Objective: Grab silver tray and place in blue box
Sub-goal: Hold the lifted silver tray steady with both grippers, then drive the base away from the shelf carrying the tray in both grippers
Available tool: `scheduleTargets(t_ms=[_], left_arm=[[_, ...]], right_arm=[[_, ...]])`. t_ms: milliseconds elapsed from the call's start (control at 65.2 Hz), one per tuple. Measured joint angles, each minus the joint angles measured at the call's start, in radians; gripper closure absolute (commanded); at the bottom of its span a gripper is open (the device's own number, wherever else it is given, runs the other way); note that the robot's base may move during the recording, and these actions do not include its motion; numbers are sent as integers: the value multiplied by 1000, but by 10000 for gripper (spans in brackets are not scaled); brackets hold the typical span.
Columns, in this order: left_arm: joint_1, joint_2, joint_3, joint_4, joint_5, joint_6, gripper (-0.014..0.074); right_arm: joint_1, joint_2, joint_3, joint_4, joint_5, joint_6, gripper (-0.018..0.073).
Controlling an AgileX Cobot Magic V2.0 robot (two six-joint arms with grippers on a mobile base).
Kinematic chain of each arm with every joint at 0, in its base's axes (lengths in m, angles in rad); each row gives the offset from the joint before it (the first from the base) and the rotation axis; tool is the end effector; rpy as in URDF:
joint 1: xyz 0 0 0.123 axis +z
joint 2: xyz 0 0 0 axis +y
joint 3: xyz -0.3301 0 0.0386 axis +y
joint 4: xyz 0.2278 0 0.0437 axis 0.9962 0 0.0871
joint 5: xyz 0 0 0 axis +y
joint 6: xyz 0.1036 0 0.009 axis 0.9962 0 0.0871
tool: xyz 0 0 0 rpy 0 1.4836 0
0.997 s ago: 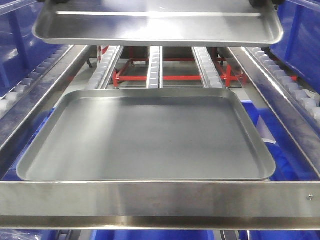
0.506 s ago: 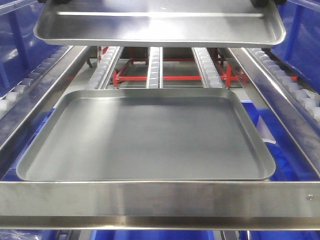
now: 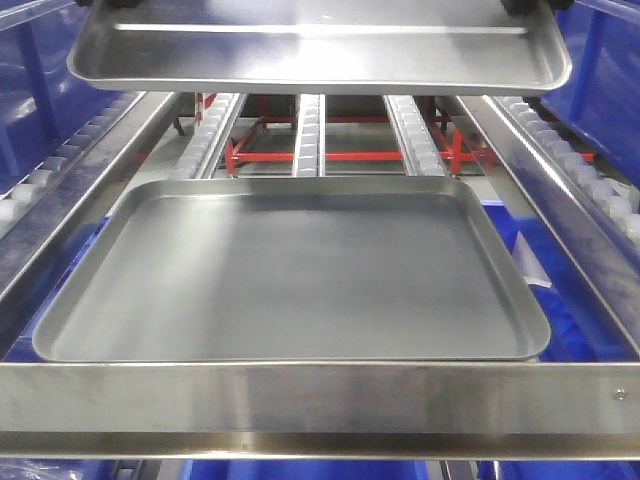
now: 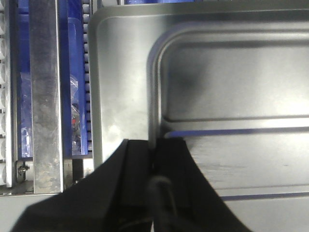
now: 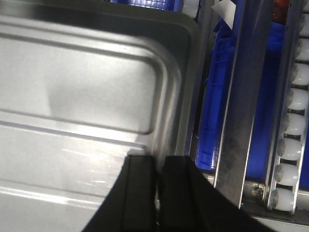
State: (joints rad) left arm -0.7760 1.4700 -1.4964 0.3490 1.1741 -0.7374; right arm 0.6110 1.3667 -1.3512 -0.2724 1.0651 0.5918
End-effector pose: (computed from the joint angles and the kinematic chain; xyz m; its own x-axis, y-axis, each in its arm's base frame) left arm 0.2241 -0.1740 0.4200 -0.8179 0.0544 -0.5729 0.1089 0.9922 -0.0614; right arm 0.2236 0.1267 0.4104 -0.8078 -0.0419 -0.5879 -0.1037 0.9920 0.0719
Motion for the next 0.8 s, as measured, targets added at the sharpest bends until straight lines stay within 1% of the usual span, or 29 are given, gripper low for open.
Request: scheduleTargets(t_ms=[798], left_arm=[[0,0,0,0,0,0,701]], right_arm=[[0,0,0,0,-2,0,501]])
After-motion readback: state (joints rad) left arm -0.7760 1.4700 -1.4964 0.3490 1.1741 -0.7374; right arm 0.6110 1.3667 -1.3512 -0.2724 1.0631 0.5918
